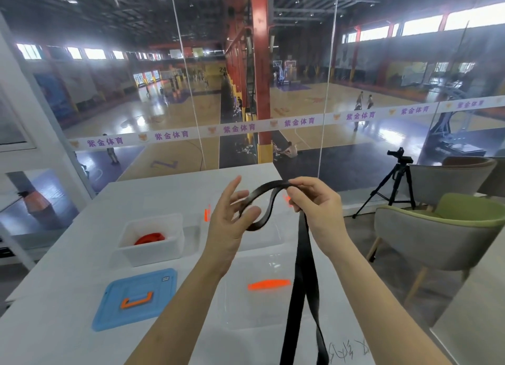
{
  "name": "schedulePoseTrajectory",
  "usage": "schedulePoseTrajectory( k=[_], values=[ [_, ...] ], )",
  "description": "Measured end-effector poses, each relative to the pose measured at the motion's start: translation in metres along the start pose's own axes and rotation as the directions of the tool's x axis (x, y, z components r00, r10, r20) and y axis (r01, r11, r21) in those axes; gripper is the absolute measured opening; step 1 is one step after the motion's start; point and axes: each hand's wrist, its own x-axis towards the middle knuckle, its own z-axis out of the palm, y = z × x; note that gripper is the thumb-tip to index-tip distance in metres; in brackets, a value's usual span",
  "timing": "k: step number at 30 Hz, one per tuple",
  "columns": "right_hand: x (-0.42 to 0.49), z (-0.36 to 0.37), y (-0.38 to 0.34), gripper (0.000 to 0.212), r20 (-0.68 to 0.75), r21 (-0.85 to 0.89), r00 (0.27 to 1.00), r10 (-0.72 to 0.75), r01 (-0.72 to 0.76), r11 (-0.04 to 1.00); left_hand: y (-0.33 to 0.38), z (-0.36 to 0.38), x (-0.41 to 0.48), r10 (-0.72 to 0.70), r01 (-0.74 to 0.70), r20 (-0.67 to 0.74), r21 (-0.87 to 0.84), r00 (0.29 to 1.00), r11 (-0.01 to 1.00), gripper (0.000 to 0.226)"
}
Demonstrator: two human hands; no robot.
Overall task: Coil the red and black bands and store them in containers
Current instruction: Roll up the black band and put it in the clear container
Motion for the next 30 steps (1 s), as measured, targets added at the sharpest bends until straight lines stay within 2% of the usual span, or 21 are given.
schedulePoseTrajectory(
  k=[4, 8, 18, 23, 30],
  values=[
    [0.002, -0.001, 0.002, 0.014, 0.034, -0.001, 0.999, 0.009, -0.009, 1.000, -0.002, -0.004, 0.003, 0.109, -0.116, 0.040, 0.248, 0.993, 0.962, 0.025],
    [0.006, 0.002, -0.002, 0.015, 0.077, -0.043, 0.997, -0.006, 0.009, 0.999, 0.005, 0.001, 0.007, 0.001, -0.019, 0.084, 0.211, 0.996, 0.977, 0.014],
    [0.005, -0.001, -0.001, 0.012, 0.145, -0.035, 0.989, 0.039, -0.035, 0.999, 0.009, 0.006, 0.014, 0.034, -0.058, 0.152, 0.155, 0.988, 0.986, 0.020],
    [0.004, 0.001, -0.001, 0.010, 0.153, -0.032, 0.988, 0.033, -0.028, 0.999, 0.008, 0.010, 0.013, -0.012, -0.035, 0.215, 0.210, 0.977, 0.977, 0.022],
    [-0.001, 0.001, -0.002, 0.009, 0.148, -0.053, 0.986, 0.075, -0.068, 0.996, 0.015, 0.008, 0.009, -0.026, -0.071, 0.288, 0.324, 0.957, 0.943, 0.013]
  ],
)
